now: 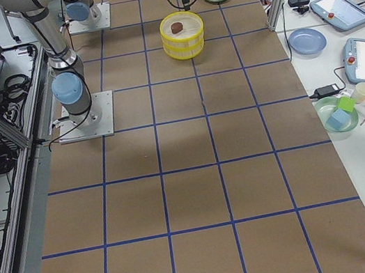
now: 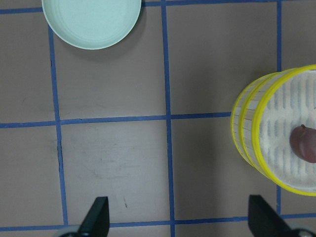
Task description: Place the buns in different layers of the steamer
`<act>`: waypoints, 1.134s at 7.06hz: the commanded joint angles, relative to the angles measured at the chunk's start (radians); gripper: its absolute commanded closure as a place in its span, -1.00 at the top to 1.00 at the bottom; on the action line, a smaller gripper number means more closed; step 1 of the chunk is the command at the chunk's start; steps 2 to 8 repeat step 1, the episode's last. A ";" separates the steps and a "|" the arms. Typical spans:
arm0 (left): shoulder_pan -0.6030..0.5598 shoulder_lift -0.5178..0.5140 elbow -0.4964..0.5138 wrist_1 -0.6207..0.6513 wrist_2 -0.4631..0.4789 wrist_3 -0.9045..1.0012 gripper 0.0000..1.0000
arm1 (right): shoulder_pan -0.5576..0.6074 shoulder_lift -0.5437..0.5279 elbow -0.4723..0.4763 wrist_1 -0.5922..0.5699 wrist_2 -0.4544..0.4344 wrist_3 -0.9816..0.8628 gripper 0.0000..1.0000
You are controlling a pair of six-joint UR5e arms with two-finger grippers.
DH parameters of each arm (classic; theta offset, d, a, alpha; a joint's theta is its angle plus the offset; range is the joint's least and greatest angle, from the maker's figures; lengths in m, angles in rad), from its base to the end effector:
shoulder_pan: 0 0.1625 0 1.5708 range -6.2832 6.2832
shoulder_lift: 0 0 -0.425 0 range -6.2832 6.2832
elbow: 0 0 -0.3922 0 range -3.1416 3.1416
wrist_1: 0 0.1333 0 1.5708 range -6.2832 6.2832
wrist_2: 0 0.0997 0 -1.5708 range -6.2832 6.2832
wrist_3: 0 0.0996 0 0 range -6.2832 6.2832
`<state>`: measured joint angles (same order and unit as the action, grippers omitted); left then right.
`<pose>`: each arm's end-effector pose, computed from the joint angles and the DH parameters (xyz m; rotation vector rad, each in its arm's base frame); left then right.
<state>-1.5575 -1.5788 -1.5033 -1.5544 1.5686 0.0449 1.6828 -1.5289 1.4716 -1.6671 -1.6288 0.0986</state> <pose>-0.1268 -0.5036 0.5191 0.0497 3.1389 -0.1192 0.1852 -0.5056 0.5266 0.0138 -3.0904 0.2459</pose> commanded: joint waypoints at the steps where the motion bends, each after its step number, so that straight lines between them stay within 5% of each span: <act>1: 0.001 0.002 0.000 -0.001 0.001 0.001 1.00 | 0.000 0.003 0.000 0.001 0.000 0.000 1.00; 8: 0.001 0.002 0.000 -0.001 0.001 0.001 1.00 | 0.000 0.003 0.000 0.001 0.000 0.000 1.00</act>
